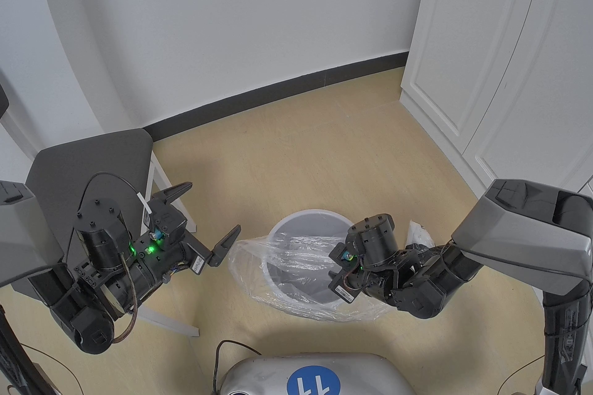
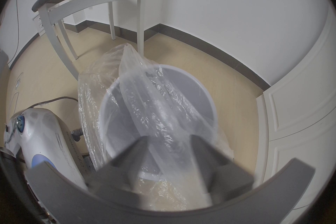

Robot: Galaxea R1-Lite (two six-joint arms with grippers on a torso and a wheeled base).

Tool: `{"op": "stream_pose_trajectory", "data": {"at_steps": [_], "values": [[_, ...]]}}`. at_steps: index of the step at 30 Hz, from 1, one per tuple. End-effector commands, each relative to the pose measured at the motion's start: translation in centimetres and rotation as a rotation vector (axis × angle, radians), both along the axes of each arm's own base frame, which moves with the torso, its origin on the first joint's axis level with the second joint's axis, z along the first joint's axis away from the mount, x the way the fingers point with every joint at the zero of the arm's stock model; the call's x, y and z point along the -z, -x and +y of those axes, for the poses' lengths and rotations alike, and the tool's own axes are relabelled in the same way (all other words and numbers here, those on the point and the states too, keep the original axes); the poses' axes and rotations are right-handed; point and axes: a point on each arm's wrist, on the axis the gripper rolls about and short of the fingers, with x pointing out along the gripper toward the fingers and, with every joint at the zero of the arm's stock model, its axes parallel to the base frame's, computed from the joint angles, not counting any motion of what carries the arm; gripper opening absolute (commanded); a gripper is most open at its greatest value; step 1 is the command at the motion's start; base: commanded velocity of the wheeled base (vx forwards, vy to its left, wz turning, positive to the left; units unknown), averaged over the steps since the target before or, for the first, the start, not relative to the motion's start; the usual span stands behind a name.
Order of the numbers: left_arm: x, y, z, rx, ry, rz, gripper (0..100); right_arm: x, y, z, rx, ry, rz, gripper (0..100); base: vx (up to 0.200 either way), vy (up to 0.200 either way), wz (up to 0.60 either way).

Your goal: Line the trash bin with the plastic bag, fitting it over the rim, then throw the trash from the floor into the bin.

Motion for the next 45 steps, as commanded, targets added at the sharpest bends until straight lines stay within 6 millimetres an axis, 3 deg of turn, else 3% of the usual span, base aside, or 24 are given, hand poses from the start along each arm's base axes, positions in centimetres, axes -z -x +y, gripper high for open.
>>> {"op": "stream_pose_trajectory", "data": {"at_steps": [1,8,13,21,25,32,45], "values": [[0.1,-0.2,0.3,-0.011,-0.004,0.002,100,-0.1,-0.3,0.2,0.004,-0.011,-0.01,0,0.0,0.0,0.0],[0.5,-1.0,1.0,-0.046,-0.008,0.01,100,-1.2,-2.8,-1.0,0.086,-0.063,-0.056,0,0.0,0.0,0.0],[0.3,-1.6,2.0,-0.078,-0.001,-0.002,100,-2.9,-6.7,-2.7,0.205,-0.144,-0.14,0,0.0,0.0,0.0],[0.3,-1.8,1.9,-0.078,0.0,-0.005,100,-5.0,-9.2,-1.9,0.315,-0.239,-0.247,0,0.0,0.0,0.0],[0.5,-1.9,1.9,-0.081,-0.003,0.001,100,-4.7,-10.0,-1.4,0.337,-0.265,-0.275,0,0.0,0.0,0.0],[0.9,-2.2,1.8,-0.081,-0.008,0.01,100,-1.2,-11.0,-0.1,0.332,-0.32,-0.328,0,0.0,0.0,0.0],[1.1,-2.2,1.8,-0.08,-0.011,0.019,100,-0.5,-11.2,1.5,0.307,-0.352,-0.354,0,0.0,0.0,0.0]]}}
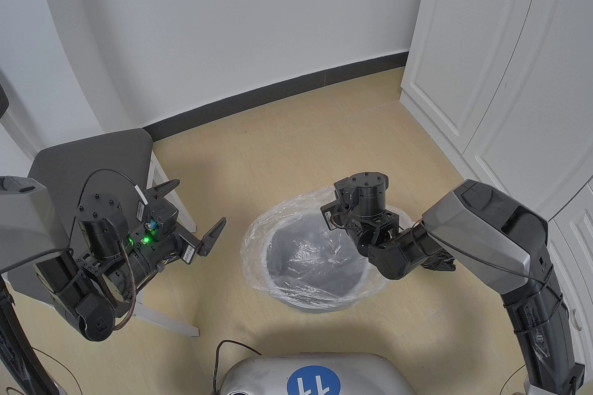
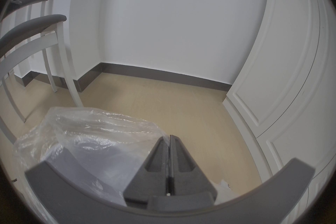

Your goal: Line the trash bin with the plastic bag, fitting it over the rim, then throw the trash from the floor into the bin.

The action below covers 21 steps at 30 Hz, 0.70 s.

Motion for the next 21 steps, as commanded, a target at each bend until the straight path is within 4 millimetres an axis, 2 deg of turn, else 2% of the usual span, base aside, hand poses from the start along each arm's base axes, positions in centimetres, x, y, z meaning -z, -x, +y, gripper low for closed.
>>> {"op": "stream_pose_trajectory", "data": {"at_steps": [1,9,10,14,17,21], "values": [[0.2,0.0,0.0,0.001,-0.001,0.006,100,0.7,-0.4,0.5,-0.003,-0.007,-0.014,0,0.0,0.0,0.0],[0.4,-0.1,0.0,0.001,-0.005,0.014,100,0.4,-0.6,1.4,-0.019,-0.016,-0.037,0,0.0,0.0,0.0],[0.5,-0.1,-0.1,0.001,-0.005,0.016,100,0.4,-0.6,1.4,-0.019,-0.016,-0.037,100,0.0,0.0,0.0],[0.8,-0.2,-0.2,0.004,-0.011,0.027,100,-0.2,0.1,2.8,-0.047,-0.022,-0.05,100,0.0,0.0,0.0],[0.8,-0.1,-0.2,0.005,-0.009,0.026,100,-0.4,0.3,2.8,-0.05,-0.024,-0.053,100,0.0,0.0,0.0],[0.8,-0.1,-0.2,0.007,-0.01,0.027,100,-1.2,1.7,1.9,-0.056,0.005,-0.025,100,0.0,0.0,0.0]]}}
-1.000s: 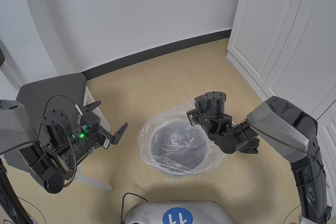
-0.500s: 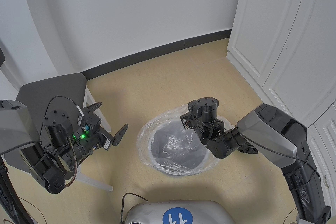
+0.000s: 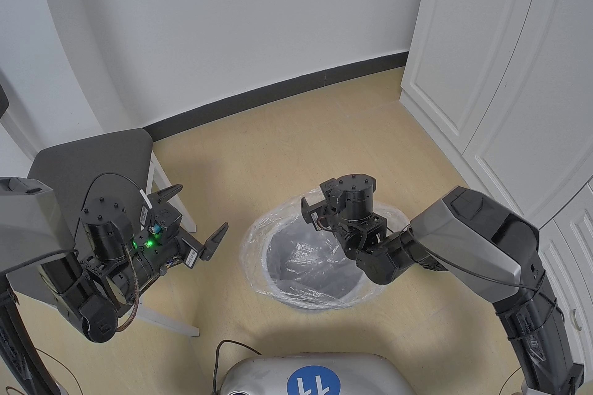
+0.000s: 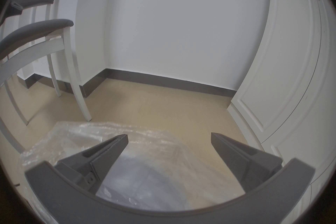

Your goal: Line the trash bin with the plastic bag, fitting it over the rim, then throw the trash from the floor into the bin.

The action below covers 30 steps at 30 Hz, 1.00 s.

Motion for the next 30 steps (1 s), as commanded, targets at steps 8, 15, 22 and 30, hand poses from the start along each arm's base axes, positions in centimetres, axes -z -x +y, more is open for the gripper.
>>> {"op": "stream_pose_trajectory", "data": {"at_steps": [8,15,22,30], "values": [[-0.1,0.4,-0.2,0.016,0.003,0.003,100,-6.6,7.9,-0.8,-0.098,-0.005,-0.008,100,0.0,0.0,0.0],[-0.7,1.1,-0.3,0.026,0.01,-0.009,100,-10.2,12.0,-1.3,-0.147,-0.107,-0.094,100,0.0,0.0,0.0],[-1.7,2.1,-0.1,0.03,0.026,-0.03,100,-13.3,14.5,-0.7,-0.205,-0.173,-0.19,100,0.0,0.0,0.0],[-2.4,2.8,-0.1,0.042,0.036,-0.047,100,-16.6,15.6,-3.0,-0.144,-0.123,-0.212,100,0.0,0.0,0.0]]}}
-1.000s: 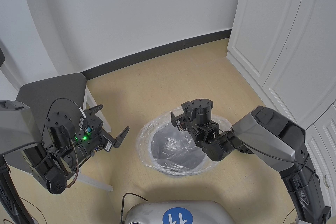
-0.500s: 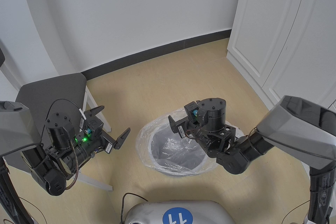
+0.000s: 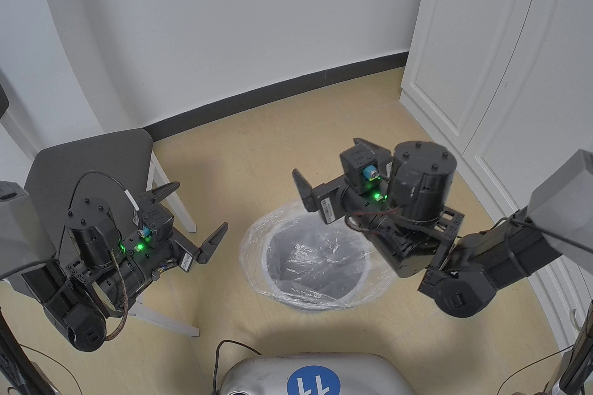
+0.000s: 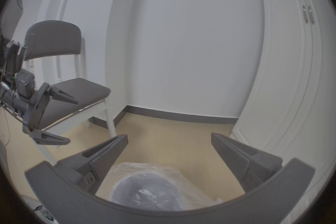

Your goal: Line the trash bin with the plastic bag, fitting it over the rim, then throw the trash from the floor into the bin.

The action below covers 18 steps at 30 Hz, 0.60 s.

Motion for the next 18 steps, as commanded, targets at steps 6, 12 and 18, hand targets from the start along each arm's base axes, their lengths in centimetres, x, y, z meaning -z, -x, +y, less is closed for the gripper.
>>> {"op": "stream_pose_trajectory", "data": {"at_steps": [6,12,18], "values": [[-0.6,1.0,-0.5,0.031,0.014,-0.01,100,-3.4,0.2,-3.9,0.155,-0.162,0.0,100,0.0,0.0,0.0],[-0.6,1.5,-2.6,0.095,0.086,0.023,100,-1.0,0.7,-8.5,0.258,-0.23,0.229,100,0.0,0.0,0.0],[0.4,0.4,-6.8,0.099,0.132,0.047,100,-2.2,1.2,-10.9,0.249,-0.23,0.437,100,0.0,0.0,0.0]]}}
